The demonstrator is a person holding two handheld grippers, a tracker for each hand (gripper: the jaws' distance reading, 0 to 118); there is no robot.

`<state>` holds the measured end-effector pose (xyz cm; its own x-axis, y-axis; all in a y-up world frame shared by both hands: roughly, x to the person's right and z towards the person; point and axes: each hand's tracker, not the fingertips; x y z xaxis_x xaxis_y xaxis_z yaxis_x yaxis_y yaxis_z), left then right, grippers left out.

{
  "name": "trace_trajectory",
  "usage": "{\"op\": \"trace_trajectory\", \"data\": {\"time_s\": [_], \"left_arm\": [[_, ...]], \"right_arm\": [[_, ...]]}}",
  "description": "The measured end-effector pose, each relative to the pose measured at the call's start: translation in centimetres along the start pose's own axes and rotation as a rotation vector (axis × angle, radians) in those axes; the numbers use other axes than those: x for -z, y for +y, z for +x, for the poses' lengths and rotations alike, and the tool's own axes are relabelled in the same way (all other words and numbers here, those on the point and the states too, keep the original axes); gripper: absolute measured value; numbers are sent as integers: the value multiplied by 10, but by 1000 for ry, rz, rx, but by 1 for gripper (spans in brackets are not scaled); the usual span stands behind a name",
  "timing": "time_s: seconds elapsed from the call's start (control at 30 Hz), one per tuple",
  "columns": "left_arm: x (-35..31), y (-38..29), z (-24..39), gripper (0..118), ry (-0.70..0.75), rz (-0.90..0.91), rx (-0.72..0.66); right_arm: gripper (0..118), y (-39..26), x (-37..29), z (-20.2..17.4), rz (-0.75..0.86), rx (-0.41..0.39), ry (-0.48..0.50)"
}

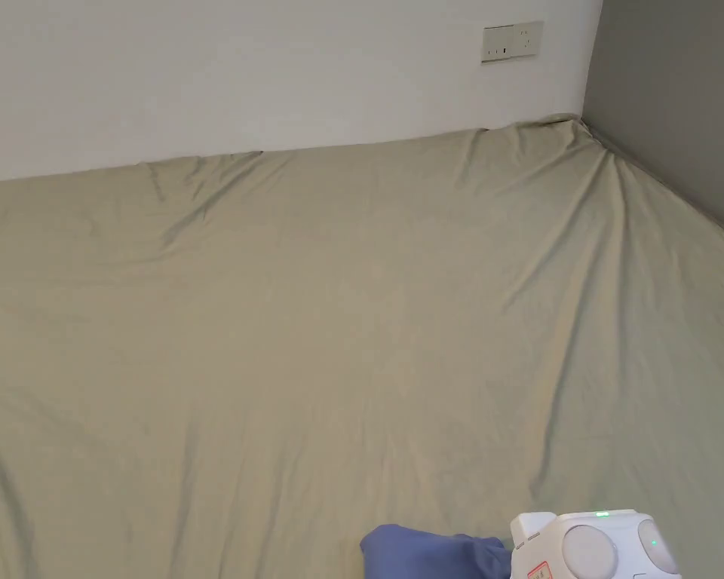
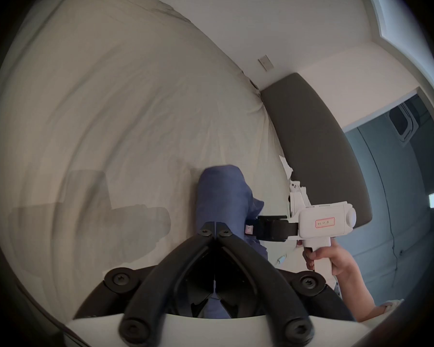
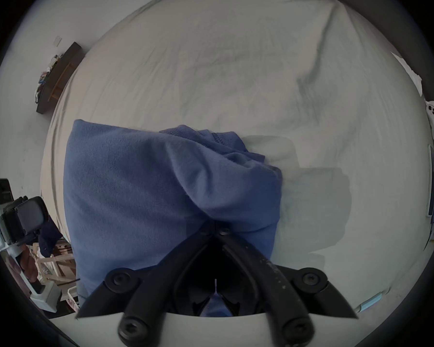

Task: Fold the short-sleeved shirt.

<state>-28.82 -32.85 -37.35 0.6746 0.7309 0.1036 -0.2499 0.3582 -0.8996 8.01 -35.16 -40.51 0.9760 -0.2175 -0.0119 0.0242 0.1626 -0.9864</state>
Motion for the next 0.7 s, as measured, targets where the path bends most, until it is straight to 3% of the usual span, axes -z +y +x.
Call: {"op": "trace_trajectory", "data": {"time_s": [0.07,0.1,0.17,0.2,0.33,0.4,0.43,0.47,0.5,0.53,0.6,0.7], "left_arm": [[18,4,1,7,-15,-32,-16],[28,7,-1,29,-30,-55,-24],[52,15,-3,97,-24,-105,-18],[64,16,0,118,-36,-152,-7],[101,19,6,110,-96,-287,-22],[115,16,11,76,-123,-314,20],[119,15,15,76,-132,-315,54],[121,12,16,69,-21,-294,92],[119,14,18,36,25,-286,124],[119,16,13,24,-36,-297,98],[116,17,8,21,-80,-317,4],[117,21,17,20,-56,-324,95]], "right_arm": [[0,-1,-1,-1,4,-6,-6],[0,-2,-2,-2,7,-7,-7],[0,-6,-2,-1,20,-11,-7],[0,-8,-3,1,28,-6,-2],[0,-13,-3,7,51,24,27],[0,-17,-2,10,70,29,41],[0,-18,-3,12,77,35,51],[0,-20,-3,15,83,52,63],[0,-20,-2,17,85,69,76],[0,-21,-1,19,89,84,100],[0,-22,-3,20,90,86,99],[0,-24,-6,13,107,50,76]]}}
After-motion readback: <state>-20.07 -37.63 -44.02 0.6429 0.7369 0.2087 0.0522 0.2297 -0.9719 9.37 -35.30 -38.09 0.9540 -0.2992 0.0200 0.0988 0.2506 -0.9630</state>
